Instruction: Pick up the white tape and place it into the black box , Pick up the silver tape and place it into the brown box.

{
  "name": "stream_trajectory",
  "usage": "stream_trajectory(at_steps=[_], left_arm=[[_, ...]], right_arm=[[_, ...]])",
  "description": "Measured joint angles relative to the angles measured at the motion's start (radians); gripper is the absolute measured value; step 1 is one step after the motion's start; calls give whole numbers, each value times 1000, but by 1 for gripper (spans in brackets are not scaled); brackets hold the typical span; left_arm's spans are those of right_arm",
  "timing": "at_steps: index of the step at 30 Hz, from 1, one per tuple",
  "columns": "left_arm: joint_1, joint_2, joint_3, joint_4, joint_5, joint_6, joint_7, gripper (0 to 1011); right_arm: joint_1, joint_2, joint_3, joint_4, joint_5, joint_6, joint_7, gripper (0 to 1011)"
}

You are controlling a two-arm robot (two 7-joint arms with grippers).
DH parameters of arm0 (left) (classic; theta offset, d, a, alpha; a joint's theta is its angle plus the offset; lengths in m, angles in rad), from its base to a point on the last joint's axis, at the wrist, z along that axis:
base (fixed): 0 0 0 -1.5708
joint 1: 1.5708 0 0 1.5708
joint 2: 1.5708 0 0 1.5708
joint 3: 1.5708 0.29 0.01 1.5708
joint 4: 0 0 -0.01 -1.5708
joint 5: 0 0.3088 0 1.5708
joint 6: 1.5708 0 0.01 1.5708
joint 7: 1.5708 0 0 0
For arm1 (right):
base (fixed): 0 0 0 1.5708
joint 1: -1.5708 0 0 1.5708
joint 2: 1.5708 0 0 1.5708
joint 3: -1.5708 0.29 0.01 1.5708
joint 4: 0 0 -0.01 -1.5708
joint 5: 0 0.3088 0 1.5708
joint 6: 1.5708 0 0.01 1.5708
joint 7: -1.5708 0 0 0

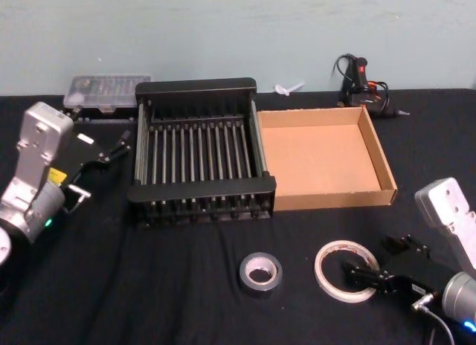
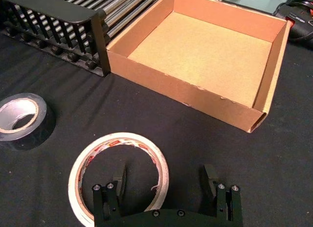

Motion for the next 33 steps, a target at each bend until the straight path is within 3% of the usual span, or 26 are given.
stream_trajectory(at_steps=[21,33], left_arm=[[0,0,0,0,0,0,0,1001],[0,0,0,0,0,0,0,1001]], right_arm=[[2,-36,11,16,-60,3,29,1002],[-2,-41,15,15,-66,8,31,1002]])
